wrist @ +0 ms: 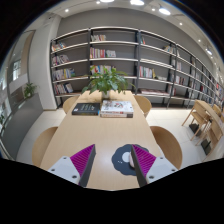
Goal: Arrange mouse
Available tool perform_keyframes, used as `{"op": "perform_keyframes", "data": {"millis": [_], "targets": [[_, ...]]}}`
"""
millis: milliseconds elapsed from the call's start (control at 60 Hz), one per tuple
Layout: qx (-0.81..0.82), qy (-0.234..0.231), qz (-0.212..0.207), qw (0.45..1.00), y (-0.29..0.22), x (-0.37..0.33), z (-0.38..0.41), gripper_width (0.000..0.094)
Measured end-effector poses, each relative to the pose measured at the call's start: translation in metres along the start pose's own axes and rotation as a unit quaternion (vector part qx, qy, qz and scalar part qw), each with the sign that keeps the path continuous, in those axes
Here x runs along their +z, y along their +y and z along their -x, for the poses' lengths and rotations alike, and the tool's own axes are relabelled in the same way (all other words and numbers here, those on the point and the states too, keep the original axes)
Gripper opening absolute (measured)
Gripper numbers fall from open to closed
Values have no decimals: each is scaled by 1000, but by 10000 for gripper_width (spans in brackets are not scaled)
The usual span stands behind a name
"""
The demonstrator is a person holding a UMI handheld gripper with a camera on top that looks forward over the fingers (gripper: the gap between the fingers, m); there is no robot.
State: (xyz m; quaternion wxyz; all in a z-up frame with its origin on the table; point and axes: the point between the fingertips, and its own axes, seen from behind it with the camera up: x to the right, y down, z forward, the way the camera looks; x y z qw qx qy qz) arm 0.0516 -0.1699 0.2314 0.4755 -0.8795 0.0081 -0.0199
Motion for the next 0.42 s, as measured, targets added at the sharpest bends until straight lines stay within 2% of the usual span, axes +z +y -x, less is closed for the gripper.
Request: {"op": "perform_keyframes", "data": {"millis": [417], "targets": [[-16, -7, 20, 1000, 45, -54, 58, 698]]}}
